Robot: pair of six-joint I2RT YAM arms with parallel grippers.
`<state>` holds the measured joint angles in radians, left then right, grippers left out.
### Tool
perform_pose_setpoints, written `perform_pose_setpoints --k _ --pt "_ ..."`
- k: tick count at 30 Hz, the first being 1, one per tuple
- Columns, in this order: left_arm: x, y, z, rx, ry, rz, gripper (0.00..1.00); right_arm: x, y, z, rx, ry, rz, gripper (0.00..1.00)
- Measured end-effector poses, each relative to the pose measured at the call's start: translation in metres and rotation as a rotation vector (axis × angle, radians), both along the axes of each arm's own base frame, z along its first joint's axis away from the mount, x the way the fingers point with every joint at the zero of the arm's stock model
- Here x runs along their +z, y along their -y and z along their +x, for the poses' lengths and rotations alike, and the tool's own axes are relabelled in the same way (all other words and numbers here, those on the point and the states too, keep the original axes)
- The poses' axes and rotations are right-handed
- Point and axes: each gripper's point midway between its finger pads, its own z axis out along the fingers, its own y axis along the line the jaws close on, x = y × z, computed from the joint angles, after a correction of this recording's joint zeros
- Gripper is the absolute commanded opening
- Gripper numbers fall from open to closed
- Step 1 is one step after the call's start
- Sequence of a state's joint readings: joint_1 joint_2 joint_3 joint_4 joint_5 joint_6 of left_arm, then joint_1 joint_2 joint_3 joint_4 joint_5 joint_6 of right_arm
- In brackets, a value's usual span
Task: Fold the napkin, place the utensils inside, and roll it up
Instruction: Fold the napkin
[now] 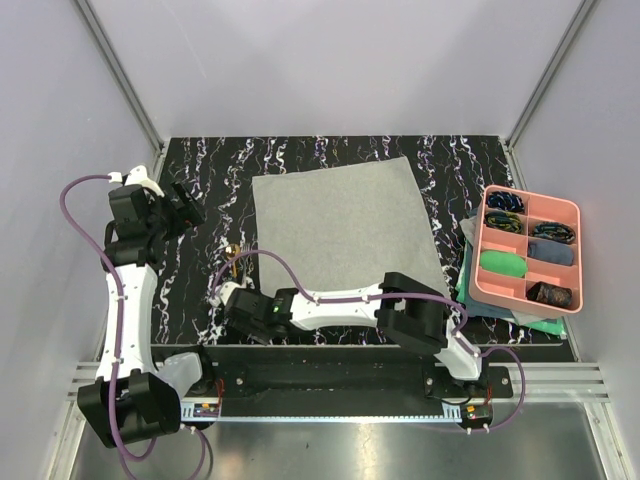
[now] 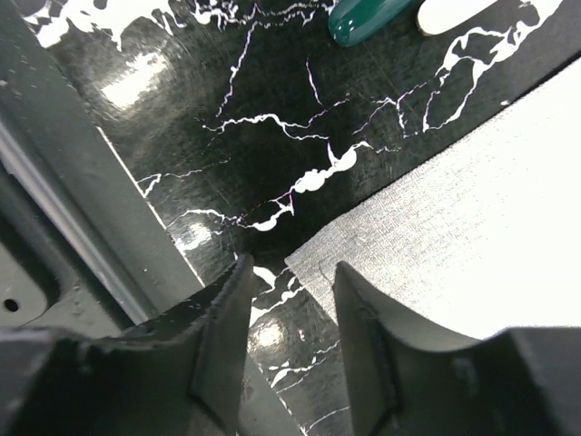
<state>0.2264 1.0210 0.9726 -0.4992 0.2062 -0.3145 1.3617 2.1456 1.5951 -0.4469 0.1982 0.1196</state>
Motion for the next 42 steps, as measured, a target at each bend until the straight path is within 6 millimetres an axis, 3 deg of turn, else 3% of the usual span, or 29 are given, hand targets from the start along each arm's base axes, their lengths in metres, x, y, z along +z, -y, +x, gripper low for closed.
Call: perform_pose_setpoints --k 10,15,21,27,37,42 --pt "0.000 0.001 0.000 -0.006 0.001 -0.004 0.99 -0.007 -0.002 0.001 0.005 0.000 -0.012 0.38" --pt "0.000 0.001 0.000 -0.006 0.001 -0.004 0.99 -0.008 -0.004 0.000 -0.001 -0.011 -0.014 0.26" --pt "0.000 0.001 0.000 -0.006 0.001 -0.005 0.99 -0.009 -0.006 -0.001 -0.015 -0.024 -0.017 0.20" --pt "0.000 0.001 0.000 -0.006 0.001 -0.005 0.99 -0.009 -0.006 -0.004 -0.022 -0.044 -0.013 0.00" --pt "0.002 0.001 -0.001 -0.005 0.008 -0.002 0.99 -0.006 -0.010 -0.016 -0.011 -0.120 0.006 0.00" --pt "0.004 0.001 -0.001 -0.005 0.014 0.000 0.99 0.002 0.002 -0.015 -0.021 -0.140 0.000 0.00"
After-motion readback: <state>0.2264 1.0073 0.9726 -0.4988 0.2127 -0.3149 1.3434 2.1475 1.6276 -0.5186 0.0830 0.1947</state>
